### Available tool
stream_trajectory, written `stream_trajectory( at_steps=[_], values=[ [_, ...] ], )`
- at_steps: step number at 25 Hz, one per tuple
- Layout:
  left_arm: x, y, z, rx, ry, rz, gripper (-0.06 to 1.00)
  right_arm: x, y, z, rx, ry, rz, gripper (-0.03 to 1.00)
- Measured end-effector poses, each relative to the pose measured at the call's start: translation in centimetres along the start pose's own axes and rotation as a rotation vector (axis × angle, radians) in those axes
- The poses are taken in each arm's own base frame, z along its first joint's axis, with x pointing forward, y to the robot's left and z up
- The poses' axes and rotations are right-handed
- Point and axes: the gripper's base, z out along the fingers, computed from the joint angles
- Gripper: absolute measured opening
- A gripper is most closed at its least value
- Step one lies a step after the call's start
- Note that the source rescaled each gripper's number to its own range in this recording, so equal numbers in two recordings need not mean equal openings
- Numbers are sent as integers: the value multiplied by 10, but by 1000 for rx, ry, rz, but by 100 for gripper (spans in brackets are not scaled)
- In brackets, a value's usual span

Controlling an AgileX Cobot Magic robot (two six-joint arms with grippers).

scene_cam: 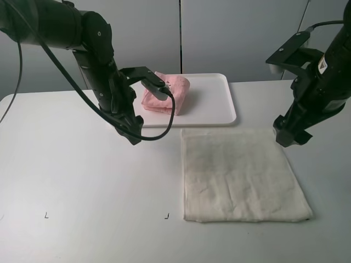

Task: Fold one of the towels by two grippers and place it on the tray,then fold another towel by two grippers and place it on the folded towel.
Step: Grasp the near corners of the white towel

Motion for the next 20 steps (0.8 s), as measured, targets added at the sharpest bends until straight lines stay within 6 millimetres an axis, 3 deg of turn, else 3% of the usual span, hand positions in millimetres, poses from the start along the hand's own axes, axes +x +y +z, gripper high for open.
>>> stream_trajectory(
  at_steps=[5,13,20],
  values=[
    [-21,-45,2,9,-24,165,95,11,2,2,-16,110,-80,100],
    [-34,-103,18,37,28,335,95,28,32,15,-259,158,-161,100],
    [-37,-137,30,55,68,424,95,44,45,29,-325,188,-322,100]
  ],
)
